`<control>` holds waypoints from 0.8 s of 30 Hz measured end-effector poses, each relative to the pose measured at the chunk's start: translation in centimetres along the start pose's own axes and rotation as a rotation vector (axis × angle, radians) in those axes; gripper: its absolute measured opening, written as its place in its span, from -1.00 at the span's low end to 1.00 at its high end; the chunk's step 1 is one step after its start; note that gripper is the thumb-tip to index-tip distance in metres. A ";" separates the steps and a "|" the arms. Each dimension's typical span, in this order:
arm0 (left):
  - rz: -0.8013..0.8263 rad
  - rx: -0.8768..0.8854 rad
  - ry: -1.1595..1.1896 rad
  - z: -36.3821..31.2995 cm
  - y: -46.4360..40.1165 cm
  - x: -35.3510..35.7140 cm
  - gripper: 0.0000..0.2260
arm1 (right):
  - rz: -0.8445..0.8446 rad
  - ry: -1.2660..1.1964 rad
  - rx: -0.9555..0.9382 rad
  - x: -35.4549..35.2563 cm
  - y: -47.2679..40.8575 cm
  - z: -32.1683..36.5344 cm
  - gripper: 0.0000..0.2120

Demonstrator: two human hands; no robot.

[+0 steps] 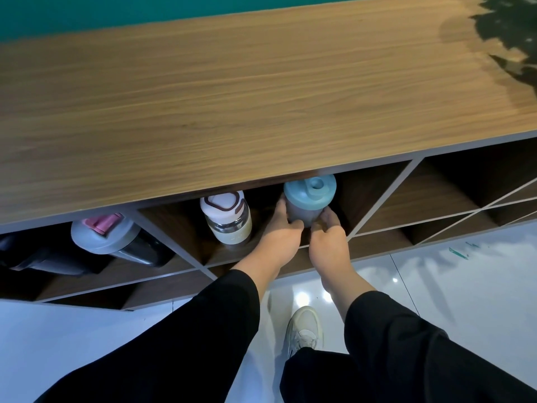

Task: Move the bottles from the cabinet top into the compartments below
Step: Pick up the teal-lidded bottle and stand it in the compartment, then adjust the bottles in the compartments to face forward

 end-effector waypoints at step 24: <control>-0.373 -0.106 0.142 3.9 6.7 -10.9 -0.41 | 0.264 0.300 -0.090 10.7 2.8 0.8 -0.57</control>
Point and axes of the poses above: each hand's wrist, its own y-axis away from the middle knuckle, its own x-axis out of the palm, z = x × y, the point moved 8 cm from there along -y, towards the middle knuckle, and after that the axes turned 11 degrees about x, right-handed, at the moved point
